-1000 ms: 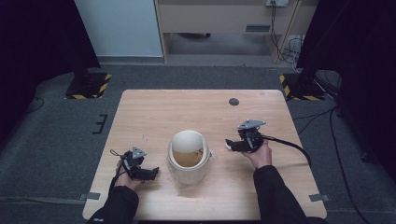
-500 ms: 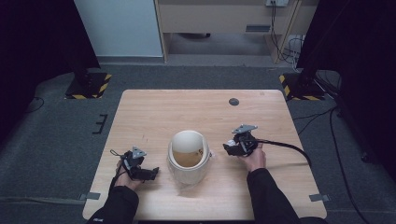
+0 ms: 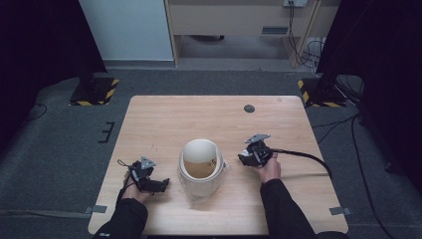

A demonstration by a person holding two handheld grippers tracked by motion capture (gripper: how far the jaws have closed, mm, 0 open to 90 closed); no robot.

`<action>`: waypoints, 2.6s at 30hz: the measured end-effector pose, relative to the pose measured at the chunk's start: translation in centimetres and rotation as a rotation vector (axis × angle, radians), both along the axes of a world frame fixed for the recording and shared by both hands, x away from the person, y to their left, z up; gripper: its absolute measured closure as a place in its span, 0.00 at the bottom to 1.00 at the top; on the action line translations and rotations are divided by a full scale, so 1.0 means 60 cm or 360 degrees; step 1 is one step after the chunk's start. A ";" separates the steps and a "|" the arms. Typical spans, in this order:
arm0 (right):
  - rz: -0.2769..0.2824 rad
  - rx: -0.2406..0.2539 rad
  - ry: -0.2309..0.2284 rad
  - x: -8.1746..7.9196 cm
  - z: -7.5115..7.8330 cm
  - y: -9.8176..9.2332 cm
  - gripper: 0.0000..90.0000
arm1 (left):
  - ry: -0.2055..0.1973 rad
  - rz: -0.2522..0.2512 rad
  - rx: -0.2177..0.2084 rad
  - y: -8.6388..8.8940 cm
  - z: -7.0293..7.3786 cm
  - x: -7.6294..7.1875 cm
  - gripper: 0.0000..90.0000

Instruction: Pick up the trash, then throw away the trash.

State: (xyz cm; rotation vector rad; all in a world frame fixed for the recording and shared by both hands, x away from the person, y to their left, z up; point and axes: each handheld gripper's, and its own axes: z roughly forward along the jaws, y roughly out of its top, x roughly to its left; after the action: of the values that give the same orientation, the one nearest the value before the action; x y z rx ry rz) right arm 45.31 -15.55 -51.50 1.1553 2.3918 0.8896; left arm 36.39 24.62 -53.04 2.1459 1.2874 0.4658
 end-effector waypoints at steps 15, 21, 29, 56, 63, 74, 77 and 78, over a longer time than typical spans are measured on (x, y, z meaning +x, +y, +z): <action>0.0007 -0.0006 0.0039 0.003 -0.001 0.001 0.74 | 0.0001 -0.0001 -0.0001 0.000 0.000 0.000 0.00; 0.0031 0.0010 0.0035 -0.001 0.007 -0.003 0.75 | 0.0000 0.0000 0.0000 0.000 0.000 0.000 0.00; 0.0071 0.0118 -0.0025 -0.015 0.046 -0.022 0.75 | 0.0000 0.0000 0.0000 0.000 0.000 0.000 0.00; 0.0139 0.0514 -0.0220 -0.091 0.151 -0.105 0.76 | -0.0021 0.0009 -0.0012 0.000 -0.002 -0.002 0.00; 0.0161 0.0606 -0.0323 -0.109 0.192 -0.120 0.76 | -0.0028 -0.0001 -0.0016 0.001 -0.003 -0.002 0.00; 0.0230 0.0712 -0.0442 -0.132 0.242 -0.121 0.76 | -0.0026 -0.0007 -0.0015 0.001 -0.002 -0.001 0.00; 0.0260 0.0730 -0.0463 -0.140 0.252 -0.116 0.76 | -0.0029 -0.0005 -0.0017 0.001 -0.003 -0.001 0.00; 0.0272 0.0739 -0.0470 -0.142 0.256 -0.114 0.76 | -0.0029 -0.0007 -0.0018 0.001 -0.003 -0.001 0.00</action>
State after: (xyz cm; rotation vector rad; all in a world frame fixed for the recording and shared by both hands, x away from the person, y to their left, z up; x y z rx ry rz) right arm 36.81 -22.42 -36.13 0.8891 2.1213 1.6128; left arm 36.34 24.67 -53.20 2.1300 1.2718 0.4742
